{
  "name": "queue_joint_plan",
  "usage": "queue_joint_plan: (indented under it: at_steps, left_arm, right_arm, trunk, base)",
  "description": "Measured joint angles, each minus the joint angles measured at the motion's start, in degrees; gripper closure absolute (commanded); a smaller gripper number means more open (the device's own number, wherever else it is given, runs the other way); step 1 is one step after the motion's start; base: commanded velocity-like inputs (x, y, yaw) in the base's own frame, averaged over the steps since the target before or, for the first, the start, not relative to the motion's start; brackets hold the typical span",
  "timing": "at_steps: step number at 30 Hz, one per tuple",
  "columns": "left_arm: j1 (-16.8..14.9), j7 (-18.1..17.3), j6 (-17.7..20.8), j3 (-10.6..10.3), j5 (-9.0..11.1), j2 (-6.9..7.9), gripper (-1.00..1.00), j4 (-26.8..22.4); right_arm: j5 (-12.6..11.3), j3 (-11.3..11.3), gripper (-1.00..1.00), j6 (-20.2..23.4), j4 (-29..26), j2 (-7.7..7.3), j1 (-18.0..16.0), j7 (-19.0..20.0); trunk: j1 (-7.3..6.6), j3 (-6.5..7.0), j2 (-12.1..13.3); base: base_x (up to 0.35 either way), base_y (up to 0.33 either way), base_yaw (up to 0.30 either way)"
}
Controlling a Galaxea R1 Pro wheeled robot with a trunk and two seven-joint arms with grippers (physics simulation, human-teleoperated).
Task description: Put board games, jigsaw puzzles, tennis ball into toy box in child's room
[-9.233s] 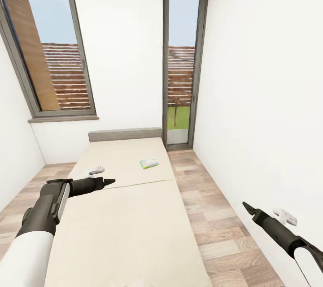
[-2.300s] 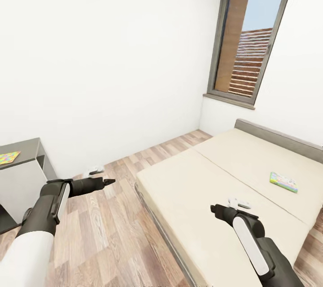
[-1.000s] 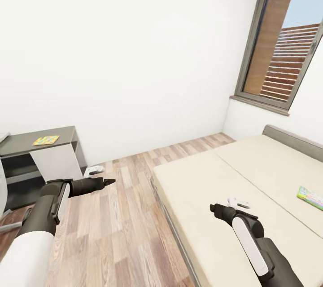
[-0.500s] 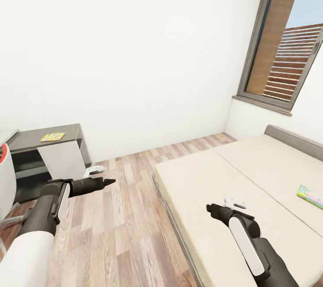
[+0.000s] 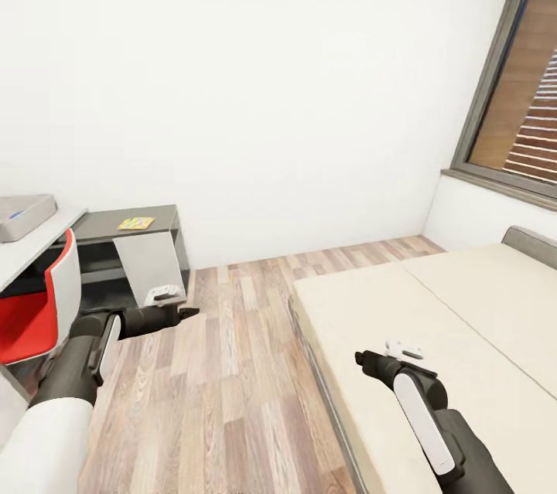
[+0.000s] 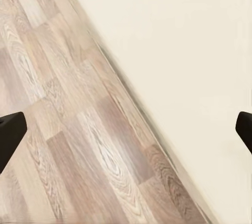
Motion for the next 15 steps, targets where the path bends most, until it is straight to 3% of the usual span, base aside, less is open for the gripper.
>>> queue_joint_plan:
  at_steps: [7,15]
  left_arm:
    - [0.00,0.07,-0.02,-0.02,-0.01,-0.03,-1.00,0.00]
    - [-0.01,0.08,-0.02,-0.05,-0.03,-0.04,-1.00,0.01]
  right_arm:
    - [0.00,-0.05,-1.00,0.00,0.02,0.00,0.00,0.06]
    - [-0.01,0.00,-1.00,-0.01,-0.01,0.03,0.01,0.05]
  trunk:
    - [0.00,0.00,0.00]
    - [0.00,0.00,0.00]
  base:
    - [-0.050,-0.127,0.266]
    - [-0.025,-0.054,0.047]
